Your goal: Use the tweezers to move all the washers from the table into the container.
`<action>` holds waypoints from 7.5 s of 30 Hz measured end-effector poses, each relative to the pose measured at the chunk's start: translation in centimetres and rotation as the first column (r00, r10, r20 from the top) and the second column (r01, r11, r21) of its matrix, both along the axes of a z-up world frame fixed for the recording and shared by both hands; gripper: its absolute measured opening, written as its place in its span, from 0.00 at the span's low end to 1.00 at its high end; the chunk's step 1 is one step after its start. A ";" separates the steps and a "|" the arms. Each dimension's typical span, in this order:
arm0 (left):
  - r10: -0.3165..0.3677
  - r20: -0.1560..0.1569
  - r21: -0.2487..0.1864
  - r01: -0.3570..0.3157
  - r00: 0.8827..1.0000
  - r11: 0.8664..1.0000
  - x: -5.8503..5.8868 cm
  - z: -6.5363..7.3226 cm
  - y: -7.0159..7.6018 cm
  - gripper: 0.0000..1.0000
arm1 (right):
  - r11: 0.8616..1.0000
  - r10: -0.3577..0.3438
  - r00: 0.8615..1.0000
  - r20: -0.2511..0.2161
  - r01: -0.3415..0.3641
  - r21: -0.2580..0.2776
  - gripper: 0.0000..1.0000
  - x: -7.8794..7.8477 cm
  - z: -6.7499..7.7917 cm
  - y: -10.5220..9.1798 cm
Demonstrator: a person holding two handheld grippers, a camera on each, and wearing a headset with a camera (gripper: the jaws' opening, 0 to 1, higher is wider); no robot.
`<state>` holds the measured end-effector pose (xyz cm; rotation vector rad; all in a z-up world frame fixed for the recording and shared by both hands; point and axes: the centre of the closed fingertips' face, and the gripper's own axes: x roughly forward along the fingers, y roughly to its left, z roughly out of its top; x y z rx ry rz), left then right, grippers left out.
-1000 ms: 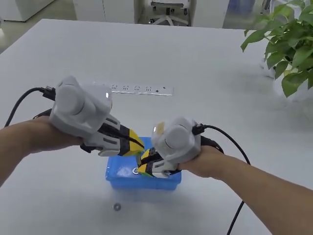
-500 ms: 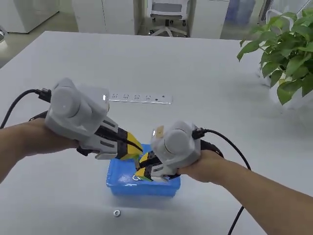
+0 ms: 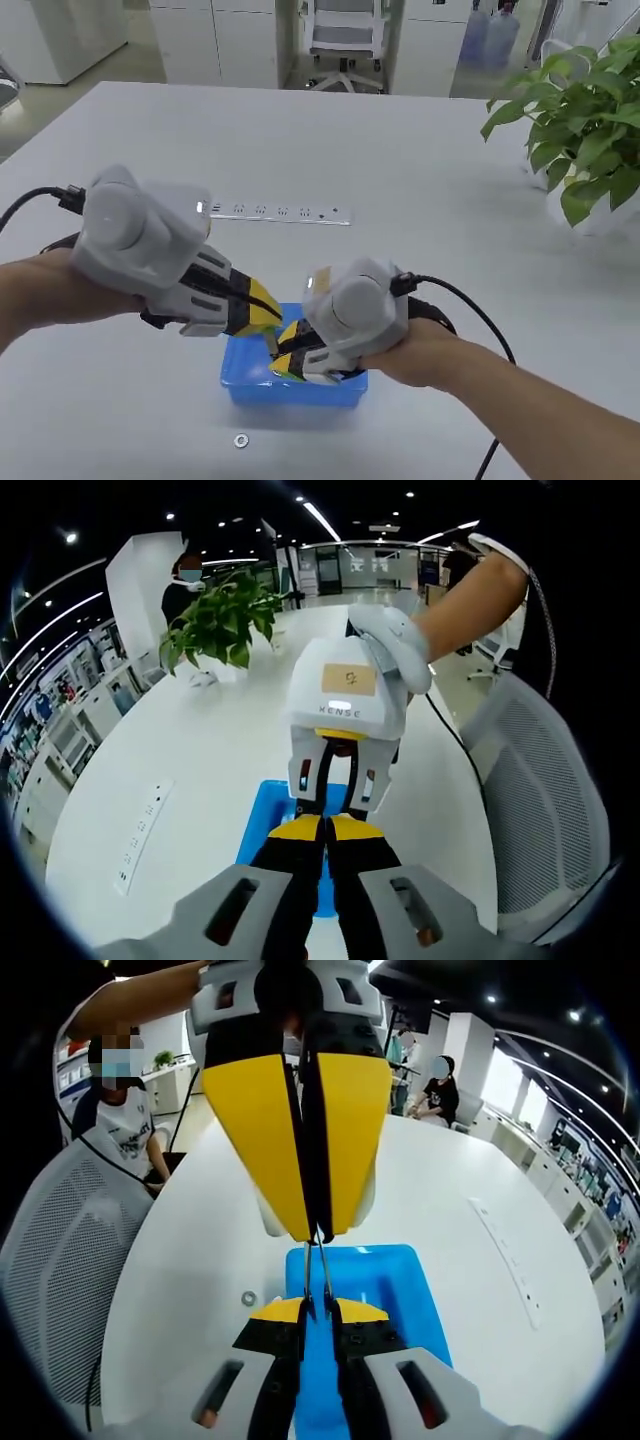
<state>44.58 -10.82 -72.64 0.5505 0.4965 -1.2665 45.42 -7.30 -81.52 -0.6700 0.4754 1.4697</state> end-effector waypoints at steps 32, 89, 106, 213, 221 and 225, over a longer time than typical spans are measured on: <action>0.035 -0.017 -0.007 -0.035 0.999 0.999 -3.4 -0.9 1.4 0.05 | 0.999 0.048 0.998 -0.026 -0.048 0.016 0.12 -3.8 -0.9 2.0; 0.070 -0.123 -0.043 -0.076 0.990 0.996 -5.0 -5.5 2.2 0.05 | 0.998 0.058 0.988 -0.145 -0.057 0.014 0.13 -6.5 -5.9 3.0; 0.075 -0.129 -0.041 -0.081 0.989 0.996 -4.9 -5.7 2.2 0.05 | 0.998 0.064 0.988 -0.143 -0.062 0.017 0.11 -6.5 -6.0 3.0; 0.018 -0.027 -0.014 -0.018 0.999 1.000 4.1 -4.3 -0.9 0.05 | 0.999 0.013 0.998 -0.057 -0.016 -0.045 0.11 3.8 -4.5 -1.1; 0.016 -0.040 -0.011 -0.017 0.999 1.000 4.1 -5.0 -0.9 0.05 | 0.998 0.021 0.997 -0.070 -0.025 -0.064 0.11 3.7 -5.3 -1.2; 0.021 -0.043 -0.021 -0.022 0.999 1.000 4.3 -4.9 -0.9 0.05 | 0.998 0.015 0.997 -0.077 -0.020 -0.058 0.11 3.8 -5.3 -1.2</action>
